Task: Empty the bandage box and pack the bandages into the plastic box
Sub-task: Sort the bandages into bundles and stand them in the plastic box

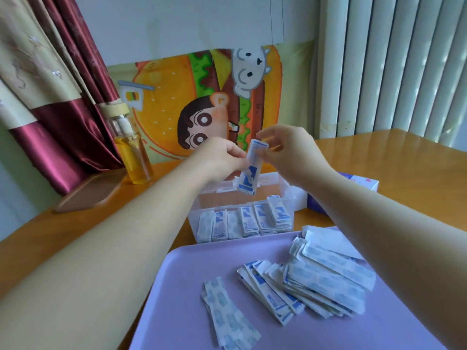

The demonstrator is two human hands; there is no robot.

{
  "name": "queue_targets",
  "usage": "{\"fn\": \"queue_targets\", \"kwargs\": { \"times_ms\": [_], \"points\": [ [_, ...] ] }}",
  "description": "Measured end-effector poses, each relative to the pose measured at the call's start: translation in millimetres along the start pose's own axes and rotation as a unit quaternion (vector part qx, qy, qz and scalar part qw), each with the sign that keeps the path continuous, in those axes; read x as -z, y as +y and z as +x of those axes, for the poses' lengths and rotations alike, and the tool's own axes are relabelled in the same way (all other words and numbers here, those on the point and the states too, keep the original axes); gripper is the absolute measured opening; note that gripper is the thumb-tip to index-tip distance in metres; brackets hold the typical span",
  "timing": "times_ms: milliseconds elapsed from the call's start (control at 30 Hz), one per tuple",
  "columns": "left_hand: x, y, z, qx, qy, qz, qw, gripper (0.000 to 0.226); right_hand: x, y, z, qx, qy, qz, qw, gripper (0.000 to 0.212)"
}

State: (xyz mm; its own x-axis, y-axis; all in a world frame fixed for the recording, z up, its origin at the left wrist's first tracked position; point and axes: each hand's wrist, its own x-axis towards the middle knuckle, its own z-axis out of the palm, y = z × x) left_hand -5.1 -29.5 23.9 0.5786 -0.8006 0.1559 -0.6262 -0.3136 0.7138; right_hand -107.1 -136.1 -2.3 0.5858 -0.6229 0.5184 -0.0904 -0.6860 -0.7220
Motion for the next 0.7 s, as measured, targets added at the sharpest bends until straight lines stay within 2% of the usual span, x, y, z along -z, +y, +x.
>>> {"fn": "queue_targets", "kwargs": {
  "times_ms": [67, 167, 267, 300, 433, 467, 533, 600, 700],
  "points": [
    [-8.9, -7.7, 16.4, 0.057, -0.017, -0.004, 0.998, 0.016, -0.5, 13.4, 5.2, -0.023, -0.016, -0.063, 0.998, 0.037],
    [-23.0, -19.7, 32.6, 0.133, -0.056, 0.007, 0.99, 0.016, -3.4, 35.2, 7.9, -0.064, -0.038, -0.155, 0.985, 0.031],
    [-34.5, -26.0, 43.0, 0.194, -0.116, -0.004, 0.974, 0.005, -5.1, 45.2, 6.2, -0.09, -0.075, -0.17, 0.978, 0.025],
    [-38.0, -28.7, 45.9, 0.207, -0.13, -0.005, 0.97, 0.011, -5.4, 46.5, 5.0, -0.09, -0.091, -0.168, 0.977, 0.024],
    [-52.4, -37.3, 56.8, 0.234, -0.175, 0.038, 0.955, 0.032, -7.2, 52.6, 2.4, -0.072, -0.131, -0.168, 0.974, 0.024],
    [-54.4, -35.8, 56.0, 0.24, -0.189, 0.053, 0.951, 0.03, -7.6, 53.7, 1.8, -0.069, -0.137, -0.167, 0.974, 0.024],
    [-57.9, -32.1, 54.8, 0.251, -0.217, 0.112, 0.937, 0.011, -7.9, 56.6, 0.6, -0.07, -0.144, -0.161, 0.974, 0.024],
    [-61.3, -33.4, 56.4, 0.254, -0.219, 0.158, 0.929, 0.017, -8.0, 58.3, -0.3, -0.068, -0.145, -0.156, 0.975, 0.024],
    [-65.7, -39.6, 60.2, 0.262, -0.228, 0.125, 0.929, 0.009, -9.2, 59.5, -0.3, -0.066, -0.147, -0.15, 0.975, 0.024]
  ]
}}
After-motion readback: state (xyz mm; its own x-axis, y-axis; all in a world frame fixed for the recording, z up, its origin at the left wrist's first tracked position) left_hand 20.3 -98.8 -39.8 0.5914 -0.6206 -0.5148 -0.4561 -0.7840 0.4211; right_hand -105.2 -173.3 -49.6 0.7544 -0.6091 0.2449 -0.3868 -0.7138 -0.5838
